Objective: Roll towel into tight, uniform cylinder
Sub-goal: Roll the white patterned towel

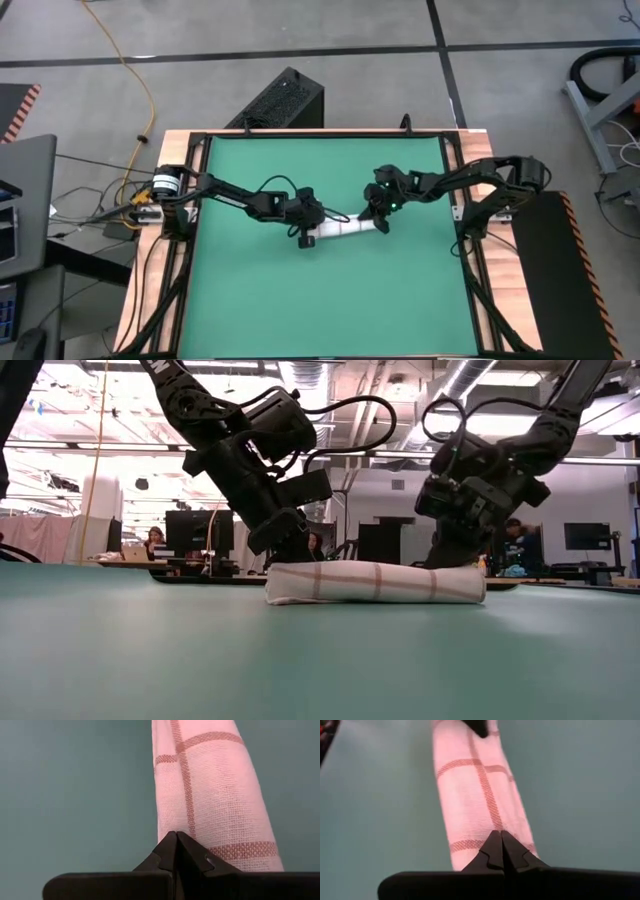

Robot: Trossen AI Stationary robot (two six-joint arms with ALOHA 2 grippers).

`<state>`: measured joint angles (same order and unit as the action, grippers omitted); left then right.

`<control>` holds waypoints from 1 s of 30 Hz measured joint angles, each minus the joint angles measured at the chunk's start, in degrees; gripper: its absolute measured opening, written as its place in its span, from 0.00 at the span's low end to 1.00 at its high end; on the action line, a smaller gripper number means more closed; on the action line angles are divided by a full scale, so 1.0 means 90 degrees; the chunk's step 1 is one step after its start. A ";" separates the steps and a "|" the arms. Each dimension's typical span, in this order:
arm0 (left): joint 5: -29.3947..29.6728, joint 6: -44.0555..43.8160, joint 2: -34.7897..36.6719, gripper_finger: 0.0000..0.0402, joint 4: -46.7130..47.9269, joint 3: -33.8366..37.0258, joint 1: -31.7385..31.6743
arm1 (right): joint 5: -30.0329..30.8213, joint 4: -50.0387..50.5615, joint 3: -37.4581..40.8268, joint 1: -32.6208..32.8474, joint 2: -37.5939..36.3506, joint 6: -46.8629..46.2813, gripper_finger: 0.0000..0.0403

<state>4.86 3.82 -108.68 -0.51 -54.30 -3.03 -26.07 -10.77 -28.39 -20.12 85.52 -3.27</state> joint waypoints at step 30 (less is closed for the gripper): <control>0.0169 -0.0016 0.1139 0.00 -0.0848 0.0034 0.0230 | 0.0793 -0.0096 0.0148 0.0226 0.0005 -0.0158 0.00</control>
<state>6.39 3.67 -98.43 -8.15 -54.00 -0.96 -18.93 -11.64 -27.06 -18.09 85.56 -4.69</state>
